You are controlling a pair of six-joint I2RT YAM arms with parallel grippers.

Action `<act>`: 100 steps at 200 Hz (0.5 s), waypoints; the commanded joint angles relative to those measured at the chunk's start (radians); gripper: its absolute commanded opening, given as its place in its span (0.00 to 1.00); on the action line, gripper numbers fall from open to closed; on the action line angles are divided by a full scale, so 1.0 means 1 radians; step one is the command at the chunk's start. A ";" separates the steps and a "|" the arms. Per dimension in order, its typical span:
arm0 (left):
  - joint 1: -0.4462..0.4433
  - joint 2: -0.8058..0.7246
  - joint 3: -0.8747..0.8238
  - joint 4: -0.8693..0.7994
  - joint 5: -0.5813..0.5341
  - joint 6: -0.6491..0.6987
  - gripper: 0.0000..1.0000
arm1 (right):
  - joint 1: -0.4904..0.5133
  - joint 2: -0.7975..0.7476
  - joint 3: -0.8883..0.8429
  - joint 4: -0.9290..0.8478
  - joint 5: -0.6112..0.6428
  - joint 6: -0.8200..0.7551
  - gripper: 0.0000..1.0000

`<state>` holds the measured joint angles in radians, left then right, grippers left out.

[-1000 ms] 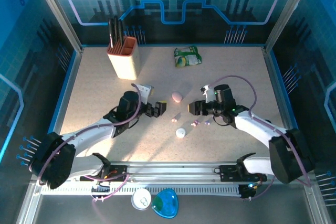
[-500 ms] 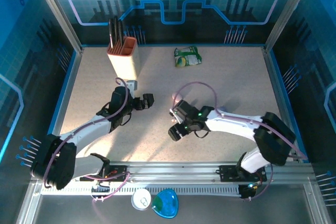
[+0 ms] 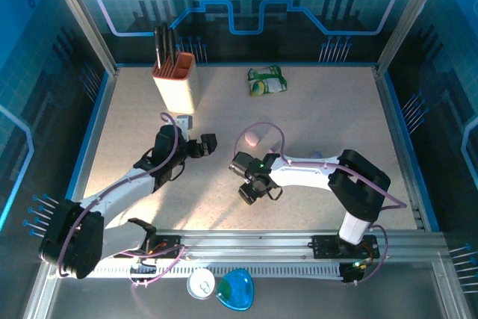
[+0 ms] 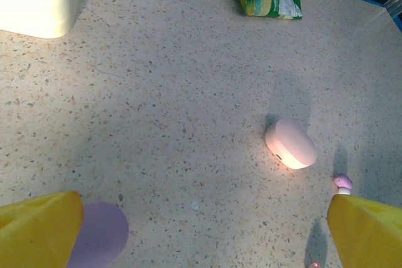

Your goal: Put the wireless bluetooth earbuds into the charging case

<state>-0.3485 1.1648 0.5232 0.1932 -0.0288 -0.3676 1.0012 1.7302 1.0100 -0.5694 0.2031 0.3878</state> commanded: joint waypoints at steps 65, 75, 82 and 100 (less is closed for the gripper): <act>0.011 -0.012 -0.004 -0.035 -0.052 0.011 0.99 | -0.146 -0.154 0.000 0.019 -0.001 -0.042 0.46; 0.011 -0.002 0.008 -0.053 -0.062 0.011 0.99 | -0.193 -0.176 0.002 0.036 -0.004 -0.069 0.46; 0.011 0.007 0.019 -0.068 -0.065 0.018 0.99 | -0.232 -0.188 0.004 0.049 -0.005 -0.084 0.46; 0.013 0.029 0.035 -0.094 -0.067 0.021 0.99 | -0.353 -0.186 0.016 0.097 -0.025 -0.111 0.46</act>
<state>-0.3481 1.1687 0.5209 0.1593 -0.0685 -0.3641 0.7712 1.5600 1.0138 -0.5312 0.1978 0.3336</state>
